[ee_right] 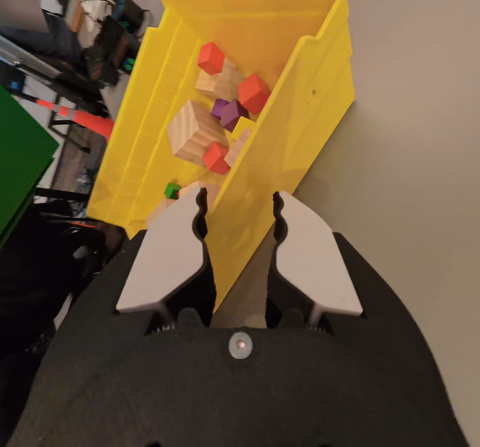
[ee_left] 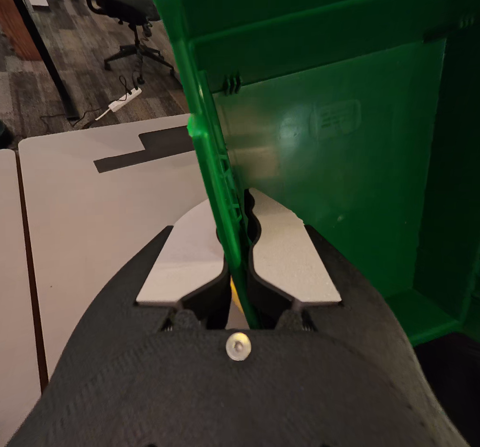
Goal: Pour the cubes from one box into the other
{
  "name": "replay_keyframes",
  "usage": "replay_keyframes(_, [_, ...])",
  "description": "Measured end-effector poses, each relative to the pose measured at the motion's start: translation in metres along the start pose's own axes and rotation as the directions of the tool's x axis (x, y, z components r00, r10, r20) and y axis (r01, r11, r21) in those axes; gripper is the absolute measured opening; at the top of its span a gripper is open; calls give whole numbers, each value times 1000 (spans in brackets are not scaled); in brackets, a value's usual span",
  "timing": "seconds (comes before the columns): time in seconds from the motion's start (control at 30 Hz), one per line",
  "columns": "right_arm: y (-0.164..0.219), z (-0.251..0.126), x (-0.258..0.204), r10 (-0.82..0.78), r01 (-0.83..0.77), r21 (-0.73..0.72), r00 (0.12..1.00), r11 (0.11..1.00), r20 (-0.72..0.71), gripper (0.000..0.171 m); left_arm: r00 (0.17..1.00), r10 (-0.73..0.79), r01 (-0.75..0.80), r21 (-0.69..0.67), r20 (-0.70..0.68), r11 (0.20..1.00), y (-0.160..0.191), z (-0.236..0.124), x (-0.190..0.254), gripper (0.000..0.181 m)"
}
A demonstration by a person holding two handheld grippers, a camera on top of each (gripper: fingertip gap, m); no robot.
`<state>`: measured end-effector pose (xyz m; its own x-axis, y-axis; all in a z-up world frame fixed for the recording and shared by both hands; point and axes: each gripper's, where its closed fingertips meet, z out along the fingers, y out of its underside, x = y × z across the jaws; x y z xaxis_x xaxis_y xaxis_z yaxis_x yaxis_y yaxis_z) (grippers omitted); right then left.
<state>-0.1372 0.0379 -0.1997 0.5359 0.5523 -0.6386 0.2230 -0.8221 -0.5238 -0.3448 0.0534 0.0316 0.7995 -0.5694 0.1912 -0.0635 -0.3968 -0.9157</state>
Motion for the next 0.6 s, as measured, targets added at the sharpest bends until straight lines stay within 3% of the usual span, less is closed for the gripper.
replay_keyframes(0.03, [0,1,-6,8,-8,9,999,1000,39,46,1000,2,-2,10,-7,1000,-3,-1,4,8])
replay_keyframes(0.13, [-7,-19,-15,68,-77,58,986,995,153,46,999,0,0,12,-34,1000,-6,5,18,8])
replay_keyframes(0.27, [-33,-85,-5,60,-99,222,982,970,179,45,993,-3,2,-10,-114,1000,-6,40,53,8])
replay_keyframes(0.37, [-43,-146,13,43,-95,343,987,935,154,45,988,26,-35,-52,-152,998,-1,82,90,8])
replay_keyframes(0.5, [-23,-215,71,97,-96,414,995,905,19,46,970,112,-145,-142,-216,979,11,146,146,8])
replay_keyframes(0.6, [-18,-266,100,166,-174,540,984,823,64,44,949,162,-231,-244,-270,942,25,194,184,9])
